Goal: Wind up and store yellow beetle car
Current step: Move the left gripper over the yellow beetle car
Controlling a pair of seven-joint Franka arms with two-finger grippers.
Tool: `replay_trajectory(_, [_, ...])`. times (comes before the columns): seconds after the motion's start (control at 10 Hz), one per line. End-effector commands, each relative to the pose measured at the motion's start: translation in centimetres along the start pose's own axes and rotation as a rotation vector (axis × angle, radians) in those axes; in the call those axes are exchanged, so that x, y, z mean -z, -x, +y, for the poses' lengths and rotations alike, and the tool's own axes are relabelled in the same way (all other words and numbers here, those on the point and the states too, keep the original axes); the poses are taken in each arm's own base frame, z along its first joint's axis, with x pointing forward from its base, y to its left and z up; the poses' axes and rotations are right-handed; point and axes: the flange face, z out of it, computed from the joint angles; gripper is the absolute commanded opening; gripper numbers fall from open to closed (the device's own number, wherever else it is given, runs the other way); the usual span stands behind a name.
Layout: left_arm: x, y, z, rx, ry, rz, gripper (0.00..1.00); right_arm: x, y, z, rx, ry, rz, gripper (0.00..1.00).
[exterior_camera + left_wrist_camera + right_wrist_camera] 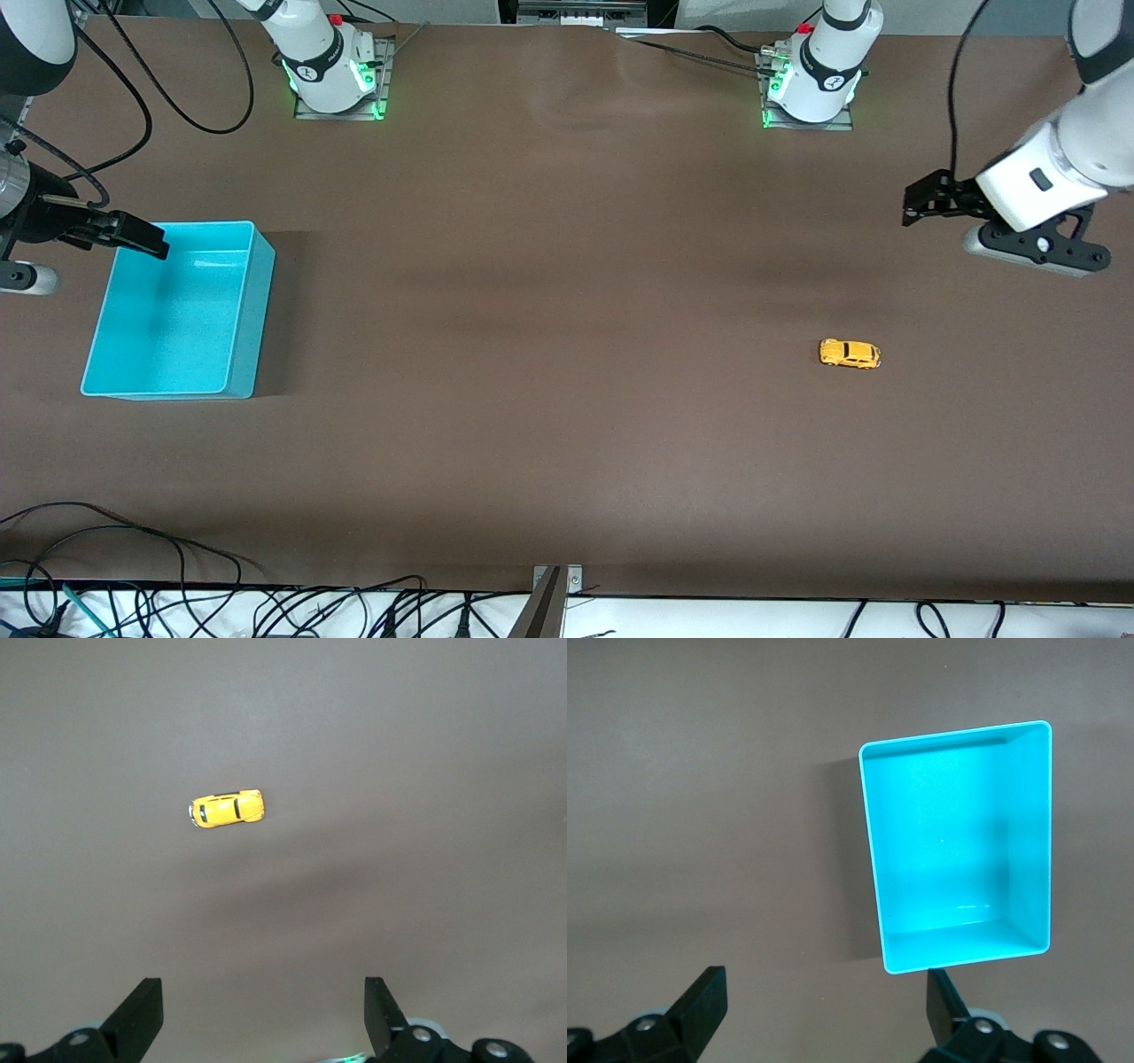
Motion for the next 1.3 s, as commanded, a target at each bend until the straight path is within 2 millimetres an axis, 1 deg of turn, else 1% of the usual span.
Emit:
replay_trajectory(0.0, [-1.6, -1.7, -3.8, -0.284, 0.014, -0.027, 1.00, 0.1, 0.1, 1.0, 0.010, -0.017, -0.008, 1.00])
replay_trajectory(0.1, [-3.3, -2.4, -4.8, -0.373, 0.031, -0.050, 1.00, 0.1, 0.1, 1.2, 0.022, -0.017, -0.008, 1.00])
replay_trajectory(0.2, [-4.2, -3.3, -6.5, -0.462, 0.011, -0.015, 1.00, 0.1, 0.1, 1.2, 0.024, -0.017, -0.008, 1.00])
replay_trajectory(0.3, [-7.7, -5.7, -7.4, -0.646, -0.004, 0.009, 1.00, 0.0, 0.1, 1.2, 0.024, -0.017, -0.010, 1.00])
replay_trajectory(0.4, [-10.2, -7.1, -7.8, -0.732, 0.000, 0.006, 1.00, 0.0, 0.1, 1.2, 0.024, -0.017, -0.010, 1.00])
replay_trajectory(0.5, [-12.7, -8.0, -7.9, -0.809, 0.003, 0.001, 1.00, 0.1, 0.1, 1.2, 0.024, -0.017, -0.008, 1.00])
replay_trajectory(0.6, [-15.1, -8.7, -7.4, -0.905, -0.007, 0.009, 1.00, 0.0, 0.1, 1.2, 0.024, -0.017, -0.010, 1.00])
replay_trajectory(0.8, [-20.6, -8.4, -7.0, -0.991, -0.027, 0.022, 1.00, 0.1, 0.1, 1.2, 0.024, -0.017, -0.008, 1.00])
replay_trajectory(0.9, [-23.2, -8.0, -7.0, -1.051, -0.070, 0.007, 1.00, 0.1, 0.1, 1.2, 0.024, -0.017, -0.008, 1.00])
replay_trajectory(1.1, [-27.5, -7.2, -6.6, -1.122, -0.119, 0.030, 1.00, 0.1, 0.1, 1.3, 0.022, -0.017, -0.007, 1.00])
replay_trajectory(1.2, [-29.2, -7.2, -6.6, -1.169, -0.145, 0.051, 1.00, 0.1, 0.1, 1.3, 0.022, -0.017, -0.008, 1.00])
